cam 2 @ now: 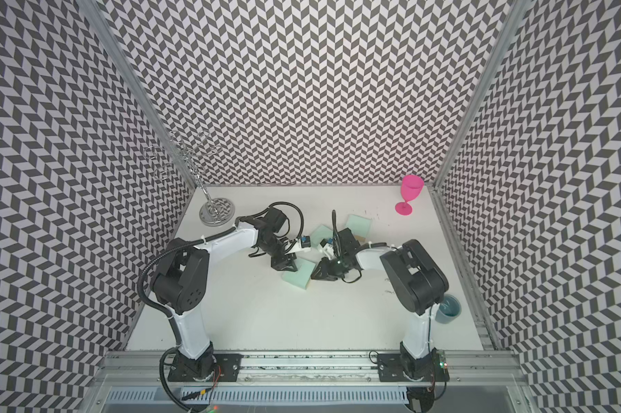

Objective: Place the earrings into the drawer-style jewelry box
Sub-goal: Open the drawer in the jewelry box.

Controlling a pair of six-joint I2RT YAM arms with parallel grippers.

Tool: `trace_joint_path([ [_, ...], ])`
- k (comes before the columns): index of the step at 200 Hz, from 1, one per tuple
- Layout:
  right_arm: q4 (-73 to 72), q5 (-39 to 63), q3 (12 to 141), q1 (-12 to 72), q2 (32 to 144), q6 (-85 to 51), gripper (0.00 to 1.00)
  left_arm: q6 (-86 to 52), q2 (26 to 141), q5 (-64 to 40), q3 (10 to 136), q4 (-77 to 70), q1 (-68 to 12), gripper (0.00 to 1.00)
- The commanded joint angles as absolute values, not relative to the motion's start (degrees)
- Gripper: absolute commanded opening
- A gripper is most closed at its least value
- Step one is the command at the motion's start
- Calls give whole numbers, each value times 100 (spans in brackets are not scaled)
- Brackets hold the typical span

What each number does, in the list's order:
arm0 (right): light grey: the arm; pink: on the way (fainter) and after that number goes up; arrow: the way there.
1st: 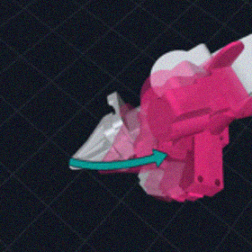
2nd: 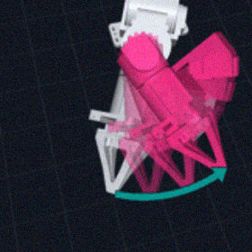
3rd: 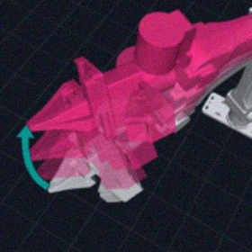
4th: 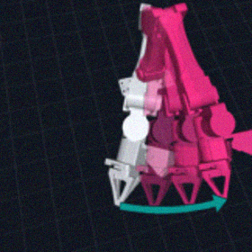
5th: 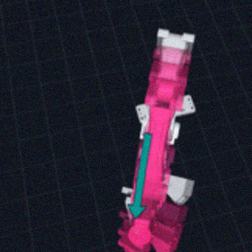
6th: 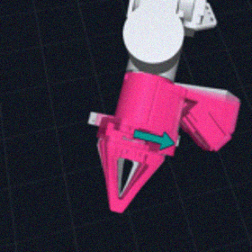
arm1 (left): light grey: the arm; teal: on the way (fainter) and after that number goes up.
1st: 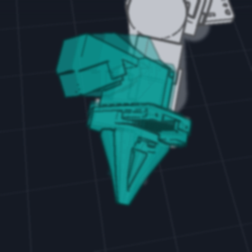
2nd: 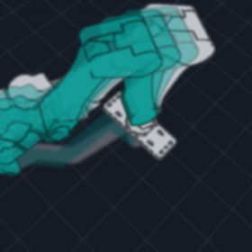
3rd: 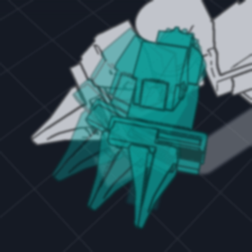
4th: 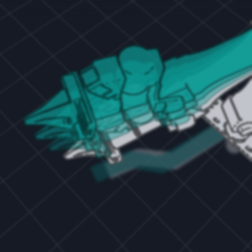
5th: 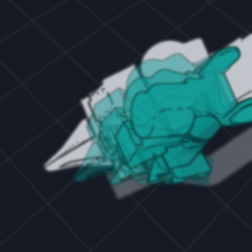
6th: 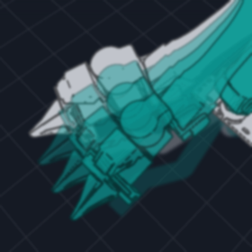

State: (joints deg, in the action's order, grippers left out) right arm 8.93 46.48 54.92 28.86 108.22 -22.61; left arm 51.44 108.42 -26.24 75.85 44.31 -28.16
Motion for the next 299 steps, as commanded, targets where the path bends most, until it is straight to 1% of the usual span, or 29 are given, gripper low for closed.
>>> trace_joint_path([
  [1, 672, 4831, 5650, 2936, 10957, -2277, 19, 5124, 10978, -2523, 7355, 4705, -2918, 54],
  [28, 717, 4856, 5680, 2971, 11051, -2248, 15, 5122, 10980, -2536, 7350, 4698, -2918, 54],
  [42, 697, 4885, 5674, 2982, 11059, -2250, 11, 5115, 10973, -2531, 7343, 4691, -2923, 54],
  [58, 680, 4870, 5669, 2993, 11055, -2259, 10, 5115, 10969, -2553, 7339, 4684, -2919, 54],
  [89, 712, 4820, 5704, 2997, 11020, -2235, 0, 5103, 10971, -2572, 7339, 4676, -2924, 54],
  [162, 1159, 4269, 5571, 2919, 10635, -2020, 0, 5177, 11010, -2531, 7295, 4673, -2909, 54],
  [259, 1296, 4074, 5121, 2822, 10342, -1903, 0, 5201, 11040, -2523, 7267, 4676, -2896, 54],
  [299, 1288, 3987, 4737, 2753, 10140, -1855, 0, 5187, 11048, -2534, 7264, 4663, -2884, 54],
])
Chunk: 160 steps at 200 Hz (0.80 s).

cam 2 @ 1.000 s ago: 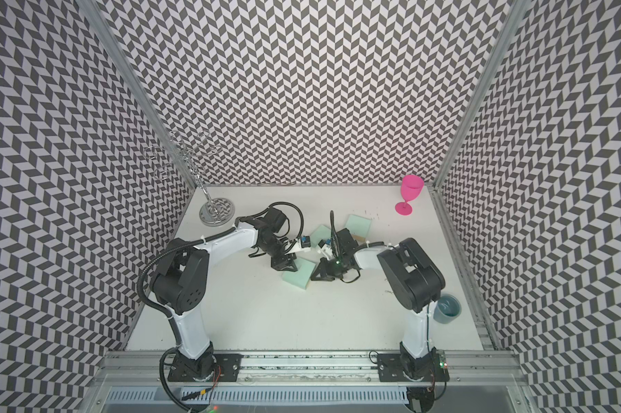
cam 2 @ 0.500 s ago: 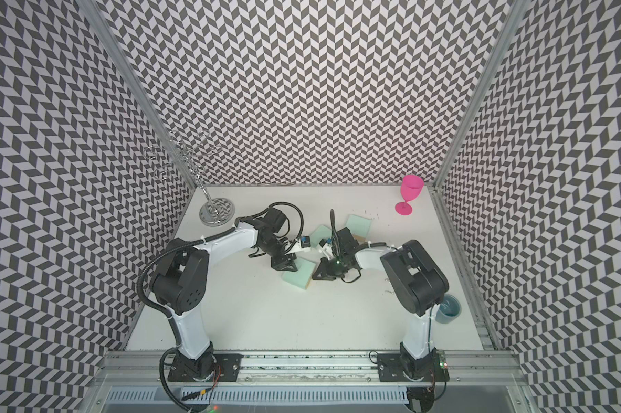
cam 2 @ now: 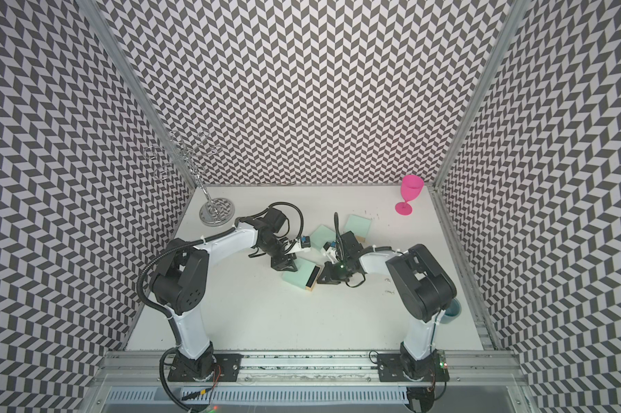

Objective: Place the earrings into the drawer-style jewelry box
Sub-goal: Open the drawer in the jewelry box.

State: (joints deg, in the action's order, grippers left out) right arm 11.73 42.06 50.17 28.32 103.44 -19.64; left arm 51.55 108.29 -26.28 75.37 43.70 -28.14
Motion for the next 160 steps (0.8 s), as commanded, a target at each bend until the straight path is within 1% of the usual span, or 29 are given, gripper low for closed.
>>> trace_joint_path([
  [1, 1285, 3984, 4728, 2756, 10137, -1855, 0, 5186, 11048, -2537, 7266, 4665, -2883, 54],
  [42, 1323, 3897, 4487, 2680, 9876, -1850, 0, 5186, 11048, -2534, 7253, 4663, -2888, 54],
  [160, 1743, 3745, 4430, 2461, 9705, -1521, 0, 5153, 11000, -2537, 7221, 4613, -2883, 54],
])
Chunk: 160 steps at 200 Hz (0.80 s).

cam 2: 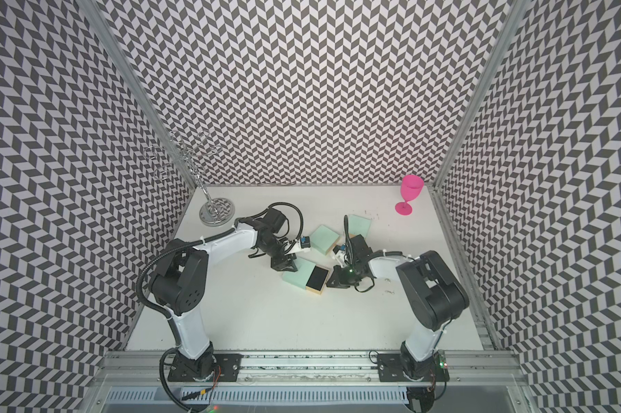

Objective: Place the earrings into the drawer-style jewelry box
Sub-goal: Open the drawer in the jewelry box.

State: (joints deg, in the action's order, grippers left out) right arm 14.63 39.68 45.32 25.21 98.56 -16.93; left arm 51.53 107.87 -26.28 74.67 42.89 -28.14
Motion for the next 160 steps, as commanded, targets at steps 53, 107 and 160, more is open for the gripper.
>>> trace_joint_path([
  [53, 1828, 3661, 4353, 2461, 9643, -1455, 0, 5150, 10996, -2522, 7199, 4595, -2883, 54],
  [107, 1854, 3629, 4247, 2446, 9567, -1424, 0, 5146, 10978, -2537, 7189, 4588, -2883, 54],
  [160, 1868, 3600, 4353, 2440, 9581, -1437, 0, 5133, 10978, -2536, 7198, 4570, -2893, 54],
])
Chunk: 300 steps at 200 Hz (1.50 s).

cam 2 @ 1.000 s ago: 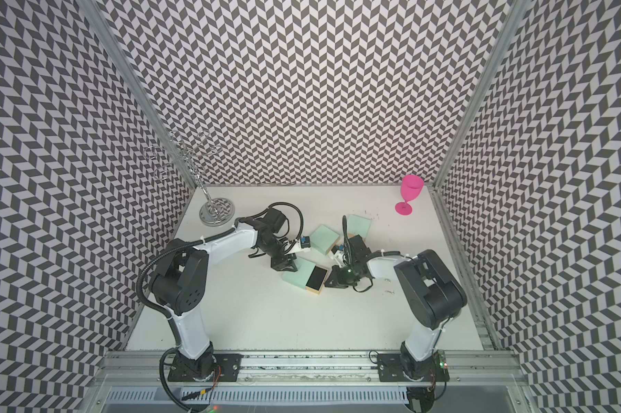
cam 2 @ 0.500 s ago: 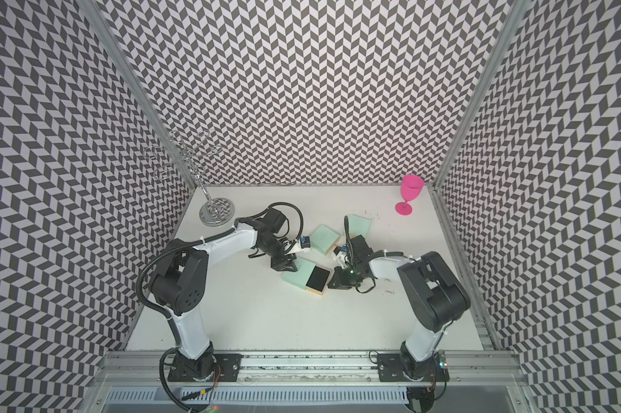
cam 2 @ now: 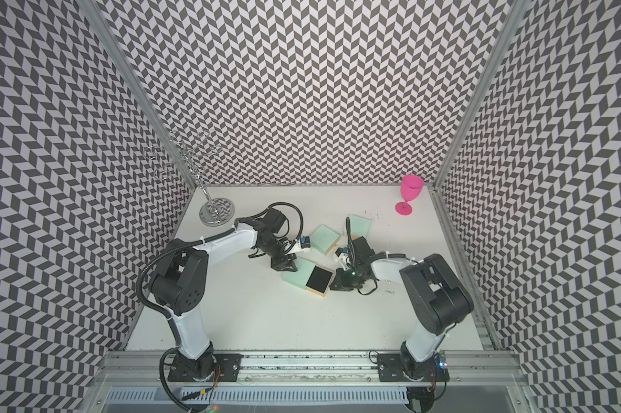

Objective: Place the earrings into the drawer-style jewelry box
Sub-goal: Open the drawer in the jewelry box, then pick up the earring from the center of the board.

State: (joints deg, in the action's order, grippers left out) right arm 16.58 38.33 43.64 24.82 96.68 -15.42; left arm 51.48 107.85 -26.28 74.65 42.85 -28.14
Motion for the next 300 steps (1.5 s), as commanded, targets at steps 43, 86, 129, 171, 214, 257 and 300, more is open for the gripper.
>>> trace_joint_path([
  [43, 1929, 3547, 4396, 2443, 9575, -1433, 1, 5133, 10942, -2548, 7207, 4556, -2883, 54],
  [86, 2134, 3293, 4481, 2436, 9446, -1379, 11, 5136, 10845, -2582, 7335, 4603, -2896, 54],
  [129, 2439, 3084, 4649, 2440, 9301, -1294, 13, 5141, 10716, -2641, 7573, 4747, -2921, 56],
  [171, 2747, 2730, 4767, 2437, 9067, -1277, 15, 5150, 10496, -2780, 7764, 4907, -2936, 60],
  [214, 3344, 1807, 5119, 2434, 8746, -1325, 16, 5119, 10236, -2887, 8057, 4958, -2943, 66],
  [257, 4266, 367, 5325, 2104, 8394, -1641, 19, 4877, 10146, -2994, 8744, 5001, -2941, 69],
  [300, 4832, 27, 5364, 1469, 8137, -1643, 22, 4493, 10084, -3250, 9089, 4831, -2936, 72],
])
